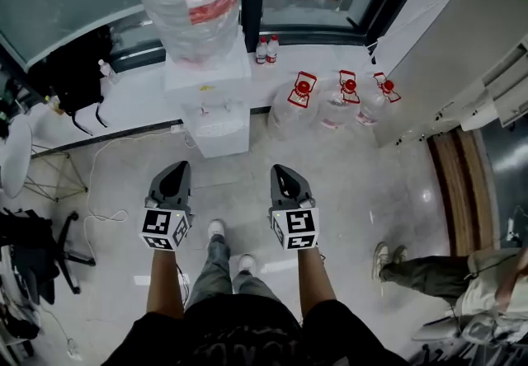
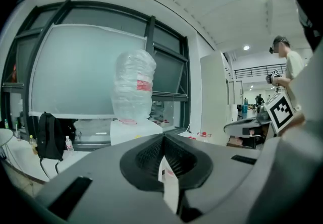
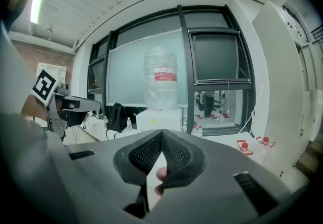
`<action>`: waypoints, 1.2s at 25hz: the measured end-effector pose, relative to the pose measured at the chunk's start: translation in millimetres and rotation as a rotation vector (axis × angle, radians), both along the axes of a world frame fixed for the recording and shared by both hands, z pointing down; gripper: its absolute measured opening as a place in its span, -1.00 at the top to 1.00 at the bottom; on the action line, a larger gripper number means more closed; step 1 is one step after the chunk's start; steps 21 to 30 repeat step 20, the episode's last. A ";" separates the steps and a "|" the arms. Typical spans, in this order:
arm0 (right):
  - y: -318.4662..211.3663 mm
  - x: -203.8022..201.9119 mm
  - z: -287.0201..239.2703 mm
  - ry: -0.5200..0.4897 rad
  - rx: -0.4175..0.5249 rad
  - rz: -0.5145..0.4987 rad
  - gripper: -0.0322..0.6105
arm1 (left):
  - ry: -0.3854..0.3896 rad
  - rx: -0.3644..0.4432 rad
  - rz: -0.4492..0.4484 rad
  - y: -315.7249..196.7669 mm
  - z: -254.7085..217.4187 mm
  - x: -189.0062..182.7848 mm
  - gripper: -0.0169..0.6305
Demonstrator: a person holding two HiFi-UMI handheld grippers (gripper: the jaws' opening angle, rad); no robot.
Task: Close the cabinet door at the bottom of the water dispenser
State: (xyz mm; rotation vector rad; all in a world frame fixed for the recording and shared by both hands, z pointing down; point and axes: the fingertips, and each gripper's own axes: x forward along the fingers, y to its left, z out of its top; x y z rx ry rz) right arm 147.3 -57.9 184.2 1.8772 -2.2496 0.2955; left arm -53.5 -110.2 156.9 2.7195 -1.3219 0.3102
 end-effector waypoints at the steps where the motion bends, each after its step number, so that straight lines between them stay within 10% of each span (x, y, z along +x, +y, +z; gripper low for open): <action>1: 2.6 -0.7 -7.5 -0.001 0.006 0.002 0.86 | 0.002 0.004 -0.009 3.7 -7.8 -4.2 0.91; 30: 38.2 -17.5 -91.9 0.062 0.116 -0.041 0.86 | 0.043 0.111 -0.101 55.5 -90.0 -51.1 0.91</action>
